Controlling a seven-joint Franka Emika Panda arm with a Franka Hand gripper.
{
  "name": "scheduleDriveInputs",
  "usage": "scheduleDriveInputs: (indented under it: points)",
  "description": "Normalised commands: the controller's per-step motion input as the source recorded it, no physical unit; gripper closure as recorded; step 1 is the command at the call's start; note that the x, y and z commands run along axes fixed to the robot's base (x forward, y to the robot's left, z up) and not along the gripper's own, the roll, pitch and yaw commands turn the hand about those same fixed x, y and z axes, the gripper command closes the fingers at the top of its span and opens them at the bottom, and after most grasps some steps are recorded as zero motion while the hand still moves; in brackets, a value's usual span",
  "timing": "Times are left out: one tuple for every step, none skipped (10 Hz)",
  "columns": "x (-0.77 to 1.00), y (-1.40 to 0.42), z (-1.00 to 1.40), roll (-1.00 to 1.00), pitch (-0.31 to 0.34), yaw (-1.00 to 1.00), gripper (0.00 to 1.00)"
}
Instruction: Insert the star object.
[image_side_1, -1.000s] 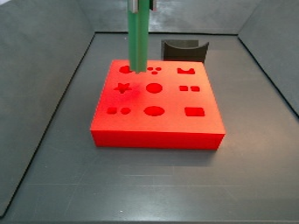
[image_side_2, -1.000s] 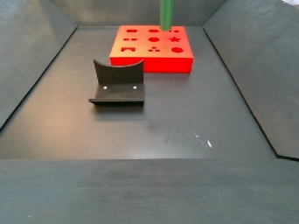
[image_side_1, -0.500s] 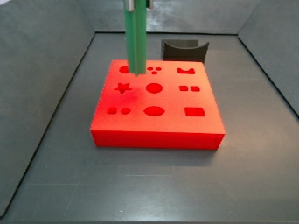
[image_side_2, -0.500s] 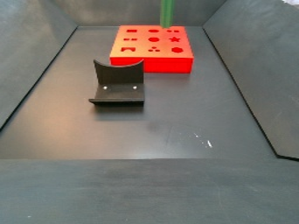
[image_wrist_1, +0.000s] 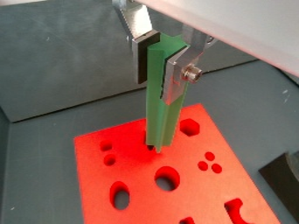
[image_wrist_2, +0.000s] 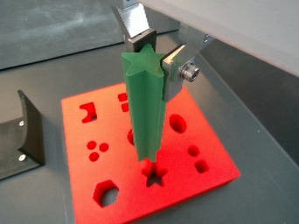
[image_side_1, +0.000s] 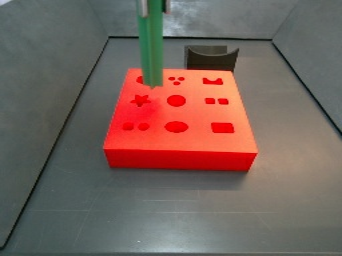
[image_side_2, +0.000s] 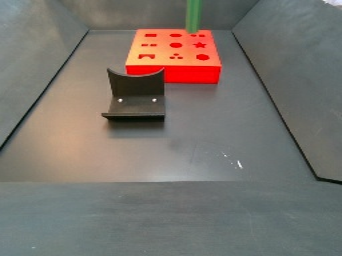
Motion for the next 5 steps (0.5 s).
scheduleDriveInputs:
  points:
    - [-0.13, -0.06, 0.00, 0.23, -0.061, 0.05, 1.00]
    - [0.00, 0.00, -0.03, 0.00, 0.000, 0.00, 1.00]
    - [0.00, -0.01, -0.11, -0.04, -0.061, 0.00, 1.00]
    - [0.00, 0.00, -0.27, -0.07, -0.107, 0.00, 1.00]
    - [-0.05, 0.00, -0.39, -0.10, -0.141, -0.04, 1.00]
